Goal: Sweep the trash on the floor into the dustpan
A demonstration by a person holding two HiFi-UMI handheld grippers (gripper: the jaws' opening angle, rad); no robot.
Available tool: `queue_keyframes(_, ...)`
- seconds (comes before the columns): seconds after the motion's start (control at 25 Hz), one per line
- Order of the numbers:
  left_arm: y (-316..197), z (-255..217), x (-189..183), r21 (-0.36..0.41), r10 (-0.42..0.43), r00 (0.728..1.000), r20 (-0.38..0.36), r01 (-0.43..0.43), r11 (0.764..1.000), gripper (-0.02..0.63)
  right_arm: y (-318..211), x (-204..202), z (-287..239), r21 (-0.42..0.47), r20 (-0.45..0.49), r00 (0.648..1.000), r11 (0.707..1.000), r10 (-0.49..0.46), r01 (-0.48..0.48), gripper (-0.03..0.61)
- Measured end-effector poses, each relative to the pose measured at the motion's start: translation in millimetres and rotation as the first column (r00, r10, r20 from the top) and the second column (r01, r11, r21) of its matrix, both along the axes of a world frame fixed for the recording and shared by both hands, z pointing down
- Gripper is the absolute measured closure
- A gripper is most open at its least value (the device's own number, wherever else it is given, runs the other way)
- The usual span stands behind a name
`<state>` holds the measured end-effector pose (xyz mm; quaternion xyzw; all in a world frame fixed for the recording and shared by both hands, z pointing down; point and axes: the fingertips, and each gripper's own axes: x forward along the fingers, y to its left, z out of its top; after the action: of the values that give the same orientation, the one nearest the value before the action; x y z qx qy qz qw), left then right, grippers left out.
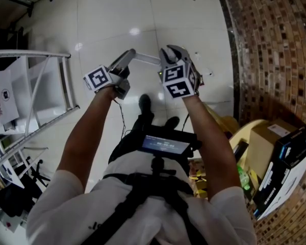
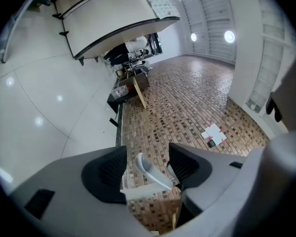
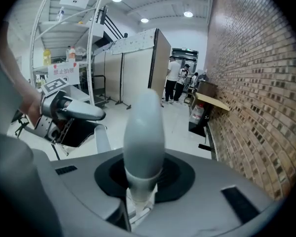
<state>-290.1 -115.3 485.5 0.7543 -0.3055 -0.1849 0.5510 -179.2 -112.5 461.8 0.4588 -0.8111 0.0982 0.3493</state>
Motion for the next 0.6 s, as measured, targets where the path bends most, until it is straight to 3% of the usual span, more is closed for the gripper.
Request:
queue_keyframes(0.16, -18, -3, 28, 0.029, 0.103, 0.992, -0.077, -0.101, 0.994, 0.360, 5, 34, 1, 0.019, -0.071, 0.996, 0.998, 0.060, -0.058, 0.560)
queue_keyframes(0.28, -19, -3, 57, 0.022, 0.198, 0.969, -0.147, -0.197, 0.980, 0.360, 9, 76, 2, 0.011, -0.056, 0.987, 0.988, 0.153, -0.153, 0.561)
queue_keyframes(0.4, -19, -2, 74, 0.012, 0.236, 0.950, -0.204, -0.239, 0.971, 0.377, 14, 114, 1, -0.014, -0.023, 0.969, 0.969, 0.247, -0.247, 0.561)
queue_keyframes(0.44, -19, -2, 76, 0.006, 0.232, 0.946, -0.228, -0.237, 0.971, 0.421, 16, 123, 0, -0.023, -0.016, 0.963, 0.963, 0.267, -0.268, 0.561)
queue_keyframes(0.48, -20, -3, 77, 0.000, 0.220, 0.941, -0.257, -0.228, 0.974, 0.543, 19, 132, -1, -0.030, -0.011, 0.959, 0.959, 0.283, -0.283, 0.561)
queue_keyframes(0.6, -21, -11, 80, -0.002, 0.186, 0.918, -0.351, -0.200, 0.980, 0.612, 27, 152, -5, -0.035, -0.002, 0.954, 0.953, 0.301, -0.301, 0.561)
